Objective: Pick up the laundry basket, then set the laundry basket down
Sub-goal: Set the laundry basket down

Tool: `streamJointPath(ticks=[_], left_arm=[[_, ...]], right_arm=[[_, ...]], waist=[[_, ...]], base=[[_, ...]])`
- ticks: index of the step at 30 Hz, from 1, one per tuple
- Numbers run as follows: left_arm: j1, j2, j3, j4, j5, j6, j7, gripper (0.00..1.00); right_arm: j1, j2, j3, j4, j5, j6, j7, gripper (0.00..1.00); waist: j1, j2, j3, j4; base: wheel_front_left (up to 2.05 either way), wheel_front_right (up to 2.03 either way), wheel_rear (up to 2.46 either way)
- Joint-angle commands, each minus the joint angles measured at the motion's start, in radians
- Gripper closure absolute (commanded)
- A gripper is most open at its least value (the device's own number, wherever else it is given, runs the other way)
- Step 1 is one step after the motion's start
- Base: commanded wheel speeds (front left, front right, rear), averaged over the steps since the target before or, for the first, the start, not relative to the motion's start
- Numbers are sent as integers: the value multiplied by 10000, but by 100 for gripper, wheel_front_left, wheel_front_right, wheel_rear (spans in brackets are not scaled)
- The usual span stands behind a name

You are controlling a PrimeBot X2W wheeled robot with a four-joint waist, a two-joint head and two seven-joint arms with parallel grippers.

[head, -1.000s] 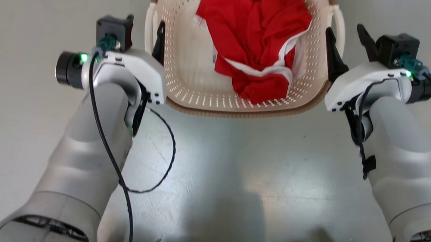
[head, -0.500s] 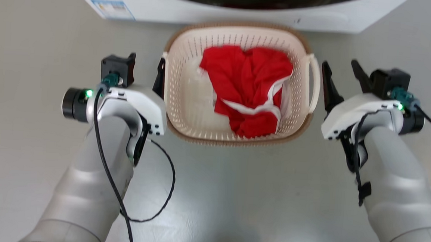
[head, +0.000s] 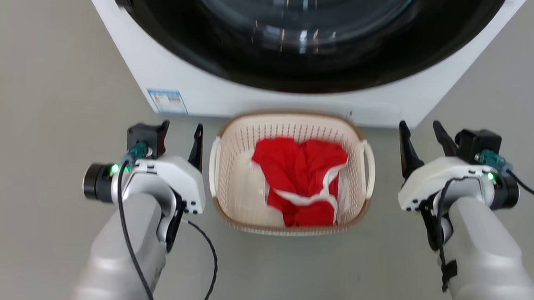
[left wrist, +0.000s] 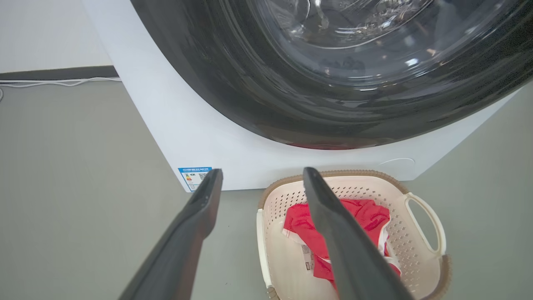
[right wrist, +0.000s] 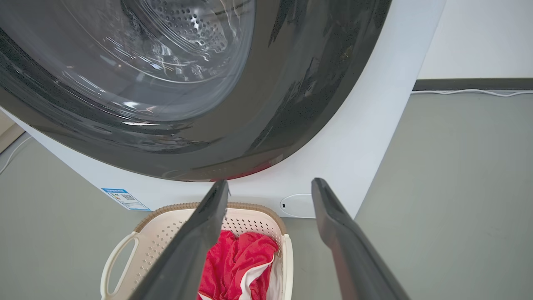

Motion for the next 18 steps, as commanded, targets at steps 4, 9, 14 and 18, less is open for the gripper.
streamJointPath(ticks=[4, 9, 14, 18], left_arm=[[546, 198, 474, -566, -366, 83, -63, 0], [1188, 196, 711, -1183, -476, 139, -63, 0], [1892, 195, 989, -2050, -422, 251, -63, 0], [2506, 194, 1171, -2765, -450, 288, -63, 0]], right_arm=[[410, 160, -75, -275, -380, 60, -76, 0], [800, 160, -338, -636, -758, 60, -76, 0], [1441, 160, -587, -1392, -976, 60, -76, 0], [2055, 160, -618, -2033, -1034, 60, -76, 0]], waist=[[0, 0, -1207, 38], [0, 0, -1705, 20], [0, 0, -2092, 93], [0, 0, -2351, 112]], base=[[0, 0, 0], [0, 0, 0], [0, 0, 0], [0, 0, 0]])
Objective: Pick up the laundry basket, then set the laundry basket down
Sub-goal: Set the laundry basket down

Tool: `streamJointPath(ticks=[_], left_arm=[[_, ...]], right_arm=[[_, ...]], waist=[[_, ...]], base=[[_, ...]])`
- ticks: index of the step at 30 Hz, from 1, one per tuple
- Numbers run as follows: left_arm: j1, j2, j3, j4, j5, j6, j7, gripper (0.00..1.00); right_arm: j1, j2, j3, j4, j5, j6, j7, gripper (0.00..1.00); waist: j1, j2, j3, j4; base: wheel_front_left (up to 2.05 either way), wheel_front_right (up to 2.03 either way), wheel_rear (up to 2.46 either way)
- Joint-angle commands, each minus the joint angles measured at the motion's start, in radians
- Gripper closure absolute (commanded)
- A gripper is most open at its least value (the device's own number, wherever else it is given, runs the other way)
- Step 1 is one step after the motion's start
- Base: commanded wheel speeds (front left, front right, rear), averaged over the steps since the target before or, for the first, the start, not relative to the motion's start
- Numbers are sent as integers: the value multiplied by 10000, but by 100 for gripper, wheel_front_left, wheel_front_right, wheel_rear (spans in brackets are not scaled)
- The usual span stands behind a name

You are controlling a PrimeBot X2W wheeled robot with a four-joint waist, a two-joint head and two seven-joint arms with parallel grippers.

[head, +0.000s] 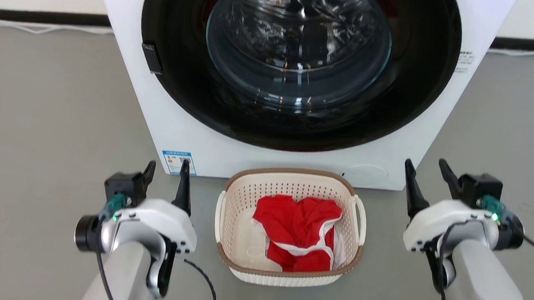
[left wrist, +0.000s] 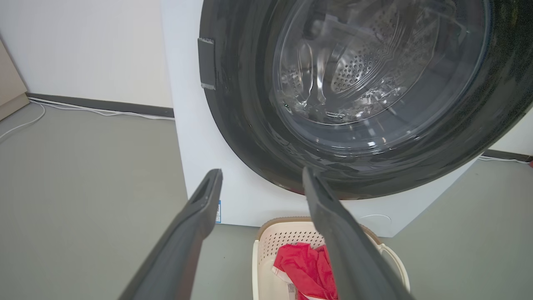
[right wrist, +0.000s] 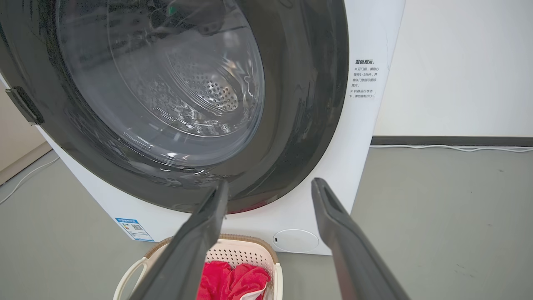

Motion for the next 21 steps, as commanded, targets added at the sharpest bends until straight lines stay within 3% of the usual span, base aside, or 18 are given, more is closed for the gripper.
streamJointPath(ticks=[1, 21], left_arm=[[124, 181, 318, -456, -17, 120, -63, 0], [2503, 288, 817, -2601, 93, 234, -63, 0]], right_arm=[[140, 91, 219, -455, -94, 60, -76, 0], [2665, 91, 344, -3552, 130, 60, 806, 0]], waist=[[0, 0, -141, 13], [0, 0, -1020, -35]], base=[[0, 0, 0], [0, 0, 0]])
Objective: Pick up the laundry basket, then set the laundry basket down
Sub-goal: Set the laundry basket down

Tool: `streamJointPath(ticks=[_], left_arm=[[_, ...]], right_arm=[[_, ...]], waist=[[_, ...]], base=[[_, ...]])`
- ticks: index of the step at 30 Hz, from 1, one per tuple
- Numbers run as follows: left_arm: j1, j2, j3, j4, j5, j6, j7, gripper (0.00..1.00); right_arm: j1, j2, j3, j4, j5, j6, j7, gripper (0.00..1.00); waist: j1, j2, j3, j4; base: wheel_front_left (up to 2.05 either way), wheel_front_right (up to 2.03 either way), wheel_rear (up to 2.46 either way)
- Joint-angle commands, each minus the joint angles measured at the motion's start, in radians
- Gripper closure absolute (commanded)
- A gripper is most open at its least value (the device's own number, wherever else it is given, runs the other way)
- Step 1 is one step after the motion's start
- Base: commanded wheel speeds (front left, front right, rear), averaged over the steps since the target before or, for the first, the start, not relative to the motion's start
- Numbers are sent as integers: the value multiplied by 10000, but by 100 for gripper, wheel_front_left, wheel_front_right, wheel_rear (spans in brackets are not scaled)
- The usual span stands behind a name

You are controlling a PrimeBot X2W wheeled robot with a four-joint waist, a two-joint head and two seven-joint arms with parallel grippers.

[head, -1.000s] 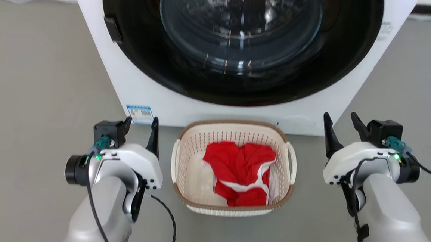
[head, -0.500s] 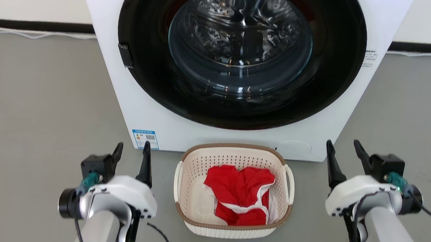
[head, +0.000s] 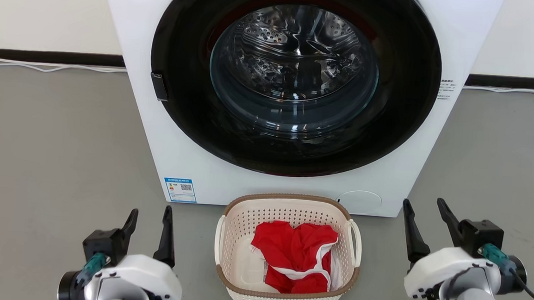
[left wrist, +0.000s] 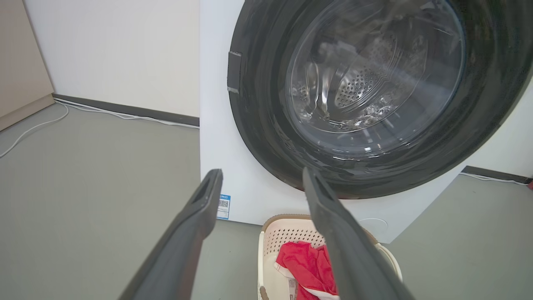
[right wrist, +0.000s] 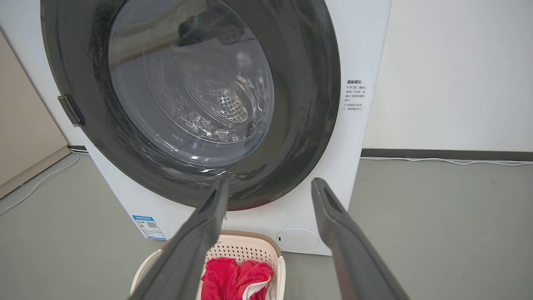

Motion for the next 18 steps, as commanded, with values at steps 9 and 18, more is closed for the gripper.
streamJointPath(ticks=[9, 18], left_arm=[[658, 278, 499, -1132, -116, 274, -45, 0], [1508, 319, 507, -2125, -229, 489, 243, 0]], right_arm=[[1111, 24, 56, -1961, 227, 62, 617, 0], [2115, 24, -245, -3103, 372, 62, 1076, 0]], waist=[[0, -1, -208, -100], [0, -1, -469, -163]], base=[[0, 0, 0], [0, 0, 0]])
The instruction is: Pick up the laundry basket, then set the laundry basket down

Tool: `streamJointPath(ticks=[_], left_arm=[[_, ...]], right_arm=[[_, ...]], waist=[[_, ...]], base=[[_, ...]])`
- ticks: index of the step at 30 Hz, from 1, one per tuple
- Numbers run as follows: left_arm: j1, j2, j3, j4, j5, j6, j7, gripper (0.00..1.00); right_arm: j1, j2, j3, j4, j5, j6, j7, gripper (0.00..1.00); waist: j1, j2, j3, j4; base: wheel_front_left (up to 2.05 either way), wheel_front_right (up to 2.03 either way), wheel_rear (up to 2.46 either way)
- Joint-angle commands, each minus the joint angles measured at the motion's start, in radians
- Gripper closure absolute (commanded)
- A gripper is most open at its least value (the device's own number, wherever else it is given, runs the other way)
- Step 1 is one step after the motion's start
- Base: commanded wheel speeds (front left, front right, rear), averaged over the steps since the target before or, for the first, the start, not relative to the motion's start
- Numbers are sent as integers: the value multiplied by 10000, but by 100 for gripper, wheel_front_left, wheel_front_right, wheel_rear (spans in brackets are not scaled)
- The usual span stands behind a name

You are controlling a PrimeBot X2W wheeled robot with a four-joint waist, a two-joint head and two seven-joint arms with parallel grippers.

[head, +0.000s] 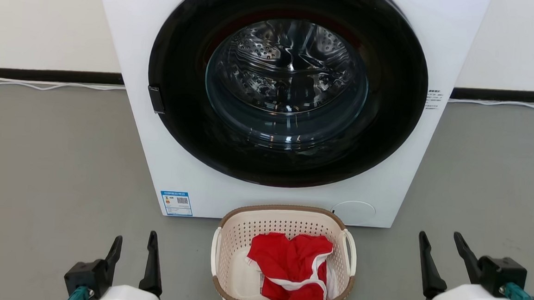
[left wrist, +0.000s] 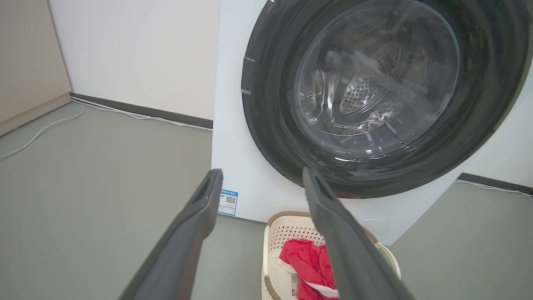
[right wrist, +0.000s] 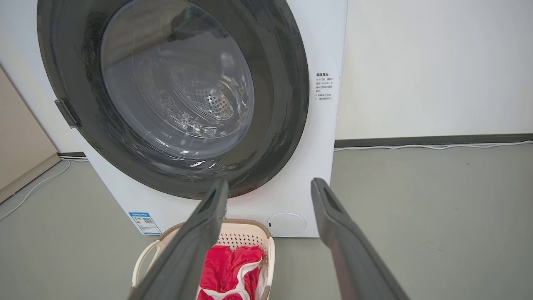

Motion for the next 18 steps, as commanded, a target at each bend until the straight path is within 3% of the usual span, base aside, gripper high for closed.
streamJointPath(ticks=[1, 18], left_arm=[[-94, 115, 308, -452, -111, 80, 28, 0], [520, 263, 332, -1179, -223, 346, 334, 0]], right_arm=[[-47, -18, 223, -480, 103, 62, 71, 0], [524, -18, 310, -1292, 260, 62, 456, 0]], waist=[[0, -1, -58, 7], [0, -1, -86, -64]], base=[[0, 0, 0], [0, 0, 0]])
